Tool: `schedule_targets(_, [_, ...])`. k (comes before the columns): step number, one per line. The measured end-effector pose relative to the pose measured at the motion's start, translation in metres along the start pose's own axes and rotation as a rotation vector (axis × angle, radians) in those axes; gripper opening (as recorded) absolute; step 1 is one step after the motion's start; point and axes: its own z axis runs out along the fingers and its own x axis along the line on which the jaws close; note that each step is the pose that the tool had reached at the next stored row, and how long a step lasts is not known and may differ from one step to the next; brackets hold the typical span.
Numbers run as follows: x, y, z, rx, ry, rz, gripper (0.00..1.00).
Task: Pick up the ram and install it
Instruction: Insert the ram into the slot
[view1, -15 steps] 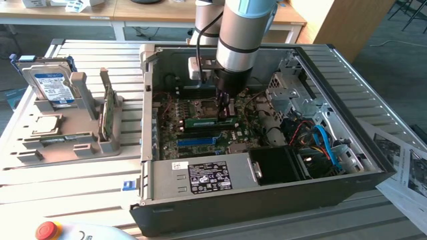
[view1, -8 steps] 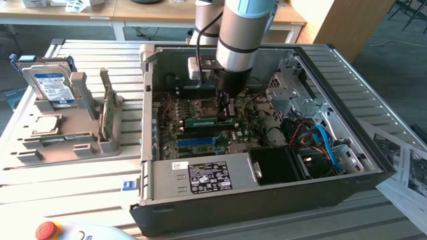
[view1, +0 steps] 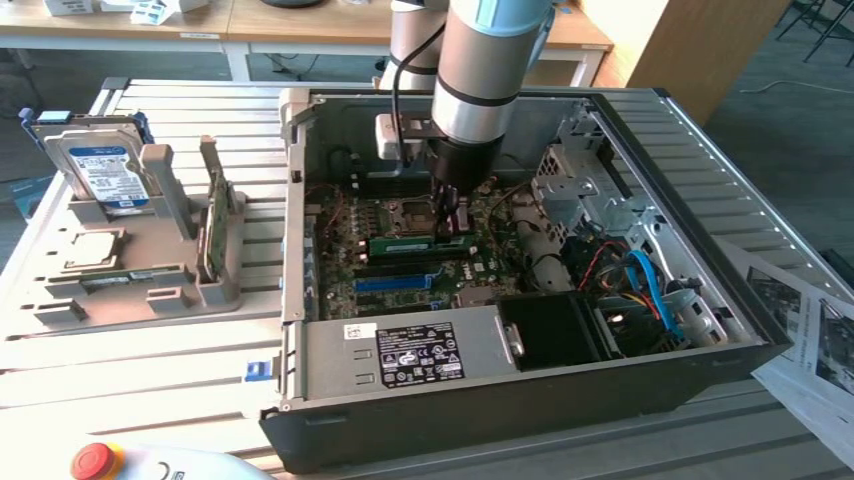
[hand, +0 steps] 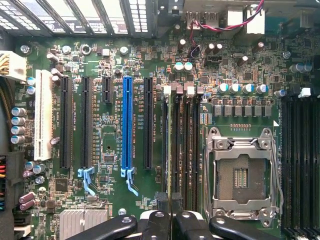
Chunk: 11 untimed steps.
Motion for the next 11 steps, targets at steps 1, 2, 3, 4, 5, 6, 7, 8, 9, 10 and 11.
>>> schedule_targets(1, [0.0000, 0.0000, 0.0000, -0.0004, 0.0000, 0.000, 0.12])
schedule_targets(2, [0.0000, -0.0001, 0.0000, -0.0012, 0.0000, 0.000, 0.12])
schedule_targets(3, [0.0001, -0.0002, 0.0000, -0.0026, 0.0001, 0.000, 0.12])
schedule_targets(4, [0.0001, -0.0002, 0.0000, -0.0039, 0.0001, 0.000, 0.12])
schedule_targets(5, [0.0001, -0.0003, 0.0000, -0.0049, 0.0001, 0.000, 0.12])
schedule_targets(6, [0.0001, -0.0003, 0.0000, -0.0054, 0.0000, 0.000, 0.12])
schedule_targets(7, [0.0002, -0.0003, 0.0000, -0.0056, 0.0001, 0.000, 0.12])
schedule_targets(8, [0.0002, -0.0003, 0.0001, -0.0056, -0.0002, 0.000, 0.12])
schedule_targets(9, [0.0002, -0.0003, 0.0001, -0.0056, -0.0002, 0.000, 0.12])
schedule_targets(10, [0.0002, -0.0003, 0.0001, -0.0056, -0.0002, 0.000, 0.12])
schedule_targets(11, [0.0002, -0.0003, 0.0001, -0.0056, -0.0002, 0.000, 0.12])
